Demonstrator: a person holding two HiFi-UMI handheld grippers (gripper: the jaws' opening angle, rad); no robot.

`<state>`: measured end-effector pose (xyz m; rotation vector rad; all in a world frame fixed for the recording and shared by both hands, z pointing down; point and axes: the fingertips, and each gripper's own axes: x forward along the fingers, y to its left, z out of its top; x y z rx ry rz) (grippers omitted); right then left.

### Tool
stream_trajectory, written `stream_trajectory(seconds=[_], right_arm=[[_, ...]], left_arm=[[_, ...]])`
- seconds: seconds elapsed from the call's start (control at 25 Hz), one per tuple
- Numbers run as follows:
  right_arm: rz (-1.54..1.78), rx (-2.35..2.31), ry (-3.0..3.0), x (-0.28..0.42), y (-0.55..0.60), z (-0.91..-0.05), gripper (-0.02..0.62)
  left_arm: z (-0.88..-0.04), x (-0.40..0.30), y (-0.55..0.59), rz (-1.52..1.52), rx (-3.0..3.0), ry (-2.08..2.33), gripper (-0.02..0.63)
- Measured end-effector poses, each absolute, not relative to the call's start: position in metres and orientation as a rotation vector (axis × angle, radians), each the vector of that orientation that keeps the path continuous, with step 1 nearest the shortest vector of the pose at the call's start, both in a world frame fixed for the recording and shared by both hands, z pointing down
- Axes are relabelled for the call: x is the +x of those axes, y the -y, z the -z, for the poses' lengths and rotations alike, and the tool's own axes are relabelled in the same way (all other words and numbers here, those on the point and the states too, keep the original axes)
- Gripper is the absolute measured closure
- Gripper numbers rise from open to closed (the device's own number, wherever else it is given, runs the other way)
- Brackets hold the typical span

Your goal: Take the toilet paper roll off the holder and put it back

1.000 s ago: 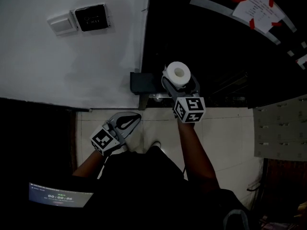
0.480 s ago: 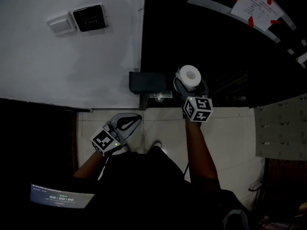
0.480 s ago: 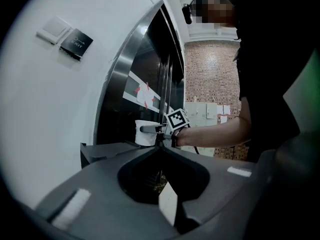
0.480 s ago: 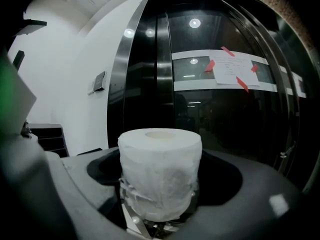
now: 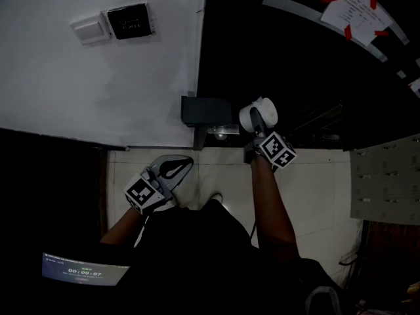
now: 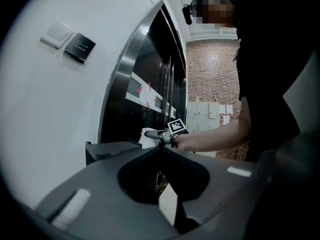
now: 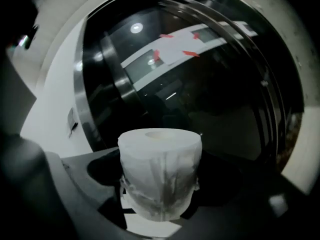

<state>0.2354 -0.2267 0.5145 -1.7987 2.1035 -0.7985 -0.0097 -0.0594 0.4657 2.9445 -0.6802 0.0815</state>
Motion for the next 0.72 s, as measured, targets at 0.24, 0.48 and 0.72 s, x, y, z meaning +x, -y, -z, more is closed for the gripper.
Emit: stream_trajectory(seconds=[0.24,0.48,0.72], right_arm=[[1.191,-1.469,-1.562,0.245,0.219,-0.576,0.156],[1.324,-1.273,-1.311,0.227,0.214,-0.615,0.156],[1.373,-1.239,-1.298,0.212,0.214,-0.624,0.156]], left_arm=[[-0.469,-0.016,0.059,-0.073,2.939,0.703,0.601],[-0.467,-0.018,0.058,-0.075,2.947,0.701,0.601],[-0.467,-0.022,0.058,-0.082,2.935,0.711,0.601]])
